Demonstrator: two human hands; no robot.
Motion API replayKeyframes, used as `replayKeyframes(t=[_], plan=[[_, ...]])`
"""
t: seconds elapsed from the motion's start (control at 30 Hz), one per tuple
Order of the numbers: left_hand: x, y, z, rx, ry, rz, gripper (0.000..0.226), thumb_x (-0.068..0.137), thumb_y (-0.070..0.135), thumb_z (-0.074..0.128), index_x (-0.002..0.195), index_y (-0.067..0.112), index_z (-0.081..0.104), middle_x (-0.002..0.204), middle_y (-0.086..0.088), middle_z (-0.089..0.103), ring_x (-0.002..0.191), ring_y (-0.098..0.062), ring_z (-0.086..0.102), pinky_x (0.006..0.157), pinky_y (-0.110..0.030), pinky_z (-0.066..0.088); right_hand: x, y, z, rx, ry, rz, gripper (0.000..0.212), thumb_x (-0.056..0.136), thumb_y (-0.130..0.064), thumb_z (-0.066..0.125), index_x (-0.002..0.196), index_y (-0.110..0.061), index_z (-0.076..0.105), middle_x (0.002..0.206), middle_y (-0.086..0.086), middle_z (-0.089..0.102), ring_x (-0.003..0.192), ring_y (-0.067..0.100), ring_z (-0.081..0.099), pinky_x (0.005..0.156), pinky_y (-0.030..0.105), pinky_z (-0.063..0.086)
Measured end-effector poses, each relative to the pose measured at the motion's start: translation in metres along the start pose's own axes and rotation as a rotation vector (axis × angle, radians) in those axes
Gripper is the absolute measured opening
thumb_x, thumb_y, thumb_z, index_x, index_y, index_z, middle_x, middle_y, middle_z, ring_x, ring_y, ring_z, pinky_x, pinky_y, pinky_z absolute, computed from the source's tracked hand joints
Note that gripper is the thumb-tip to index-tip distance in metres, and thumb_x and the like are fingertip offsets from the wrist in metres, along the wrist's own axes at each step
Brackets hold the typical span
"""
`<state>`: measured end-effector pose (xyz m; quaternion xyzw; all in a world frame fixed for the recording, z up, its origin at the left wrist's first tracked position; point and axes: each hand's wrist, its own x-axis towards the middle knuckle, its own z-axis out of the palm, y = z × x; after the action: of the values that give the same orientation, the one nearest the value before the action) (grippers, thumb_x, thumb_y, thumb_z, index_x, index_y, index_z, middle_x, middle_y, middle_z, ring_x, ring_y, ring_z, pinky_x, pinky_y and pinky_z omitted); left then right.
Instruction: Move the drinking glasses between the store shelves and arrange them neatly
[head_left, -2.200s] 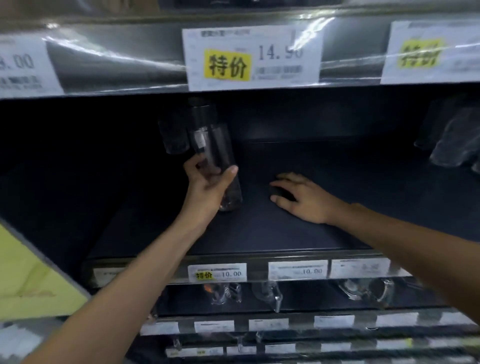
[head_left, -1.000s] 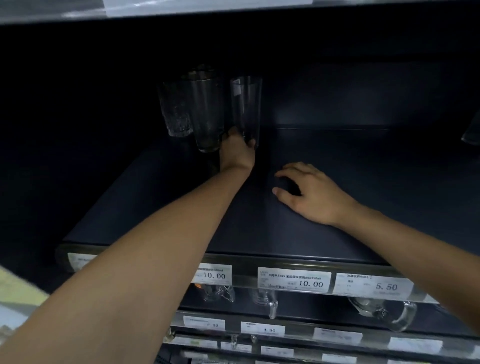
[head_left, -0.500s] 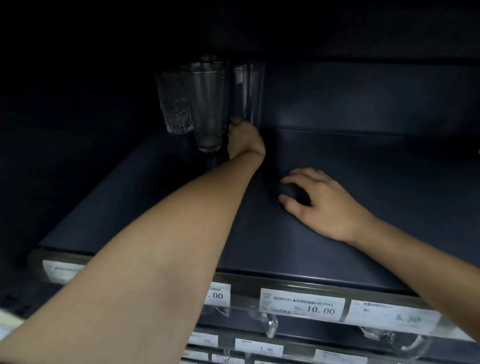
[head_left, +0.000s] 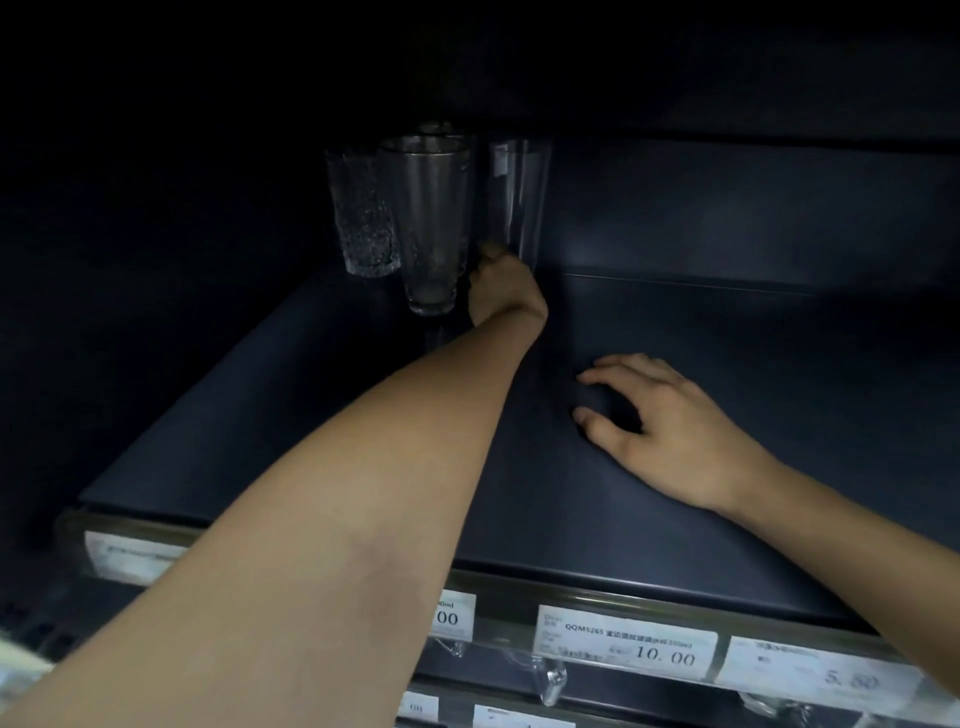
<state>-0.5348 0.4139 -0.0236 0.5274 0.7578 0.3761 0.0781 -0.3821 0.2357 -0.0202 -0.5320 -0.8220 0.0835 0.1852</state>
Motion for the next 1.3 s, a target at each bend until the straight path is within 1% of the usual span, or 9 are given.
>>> replayKeyframes(t=[0.17,0.3,0.67,0.83,0.97,1.07,1.13,1.23,1.3], plan=[[0.003,0.001,0.003,0.026,-0.016,-0.013,0.047,0.104,0.022,0.045,0.142,-0.003,0.036,0.138,-0.020,0.055,0.128,-0.033,0.050,0.100,-0.042,0.044,0.000,0.001,0.001,-0.010,-0.008,-0.003,0.051,0.094,-0.047,0.053,0.140,-0.025,0.053,0.148,-0.007,0.045,0.137,0.011,0.036,0.113,0.020,0.021],[0.003,0.001,0.003,0.056,-0.014,-0.010,0.046,0.104,0.020,0.043,0.143,-0.003,0.034,0.139,-0.020,0.054,0.131,-0.032,0.046,0.101,-0.040,0.040,0.000,0.001,0.000,-0.002,-0.008,-0.003,0.052,0.093,-0.049,0.052,0.140,-0.026,0.053,0.148,-0.008,0.045,0.138,0.010,0.035,0.116,0.023,0.022],[0.000,0.001,0.000,0.034,-0.009,-0.003,0.048,0.104,0.020,0.045,0.144,-0.005,0.035,0.139,-0.021,0.054,0.130,-0.033,0.048,0.100,-0.040,0.041,0.001,0.001,0.001,0.011,0.004,-0.006,0.051,0.092,-0.049,0.052,0.138,-0.026,0.054,0.146,-0.009,0.047,0.136,0.010,0.038,0.115,0.023,0.023],[-0.010,0.001,-0.007,0.015,0.005,0.001,0.049,0.103,0.020,0.048,0.142,-0.006,0.033,0.135,-0.021,0.057,0.124,-0.031,0.054,0.095,-0.037,0.046,0.001,0.002,0.001,0.010,0.001,-0.010,0.051,0.092,-0.049,0.053,0.138,-0.027,0.054,0.146,-0.009,0.046,0.136,0.010,0.038,0.116,0.025,0.024],[-0.033,0.003,-0.023,0.005,-0.070,0.055,0.058,0.095,0.018,0.058,0.141,-0.005,0.032,0.135,-0.021,0.055,0.124,-0.032,0.054,0.094,-0.037,0.049,0.002,0.003,0.000,0.022,-0.008,-0.002,0.048,0.092,-0.049,0.055,0.135,-0.027,0.056,0.146,-0.009,0.047,0.135,0.012,0.039,0.114,0.023,0.024],[-0.056,-0.002,-0.039,0.006,-0.130,0.126,0.043,0.094,0.016,0.058,0.132,0.001,0.046,0.129,-0.018,0.060,0.118,-0.032,0.058,0.087,-0.038,0.052,0.002,0.005,0.000,0.046,0.006,0.000,0.045,0.091,-0.046,0.058,0.131,-0.025,0.060,0.142,-0.008,0.052,0.133,0.012,0.043,0.112,0.022,0.027],[-0.073,-0.007,-0.053,0.007,-0.183,0.174,0.032,0.095,0.016,0.056,0.124,0.003,0.056,0.122,-0.015,0.064,0.112,-0.031,0.062,0.082,-0.035,0.053,0.002,0.005,-0.002,0.067,0.022,0.009,0.040,0.092,-0.042,0.061,0.128,-0.023,0.063,0.138,-0.008,0.057,0.130,0.013,0.046,0.106,0.016,0.026],[-0.098,-0.017,-0.082,-0.053,-0.290,0.202,0.027,0.096,0.016,0.054,0.120,0.007,0.062,0.119,-0.013,0.066,0.111,-0.029,0.062,0.088,-0.035,0.054,0.000,0.004,-0.004,0.084,0.024,0.026,0.036,0.093,-0.036,0.064,0.126,-0.021,0.065,0.137,-0.007,0.059,0.130,0.014,0.049,0.104,0.014,0.025],[-0.110,-0.026,-0.105,-0.107,-0.374,0.217,0.022,0.097,0.017,0.055,0.115,0.012,0.064,0.116,-0.007,0.065,0.112,-0.026,0.061,0.091,-0.031,0.051,-0.003,0.002,-0.007,0.071,0.015,0.023,0.036,0.094,-0.034,0.064,0.127,-0.019,0.065,0.140,-0.004,0.058,0.131,0.017,0.049,0.104,0.014,0.025]])
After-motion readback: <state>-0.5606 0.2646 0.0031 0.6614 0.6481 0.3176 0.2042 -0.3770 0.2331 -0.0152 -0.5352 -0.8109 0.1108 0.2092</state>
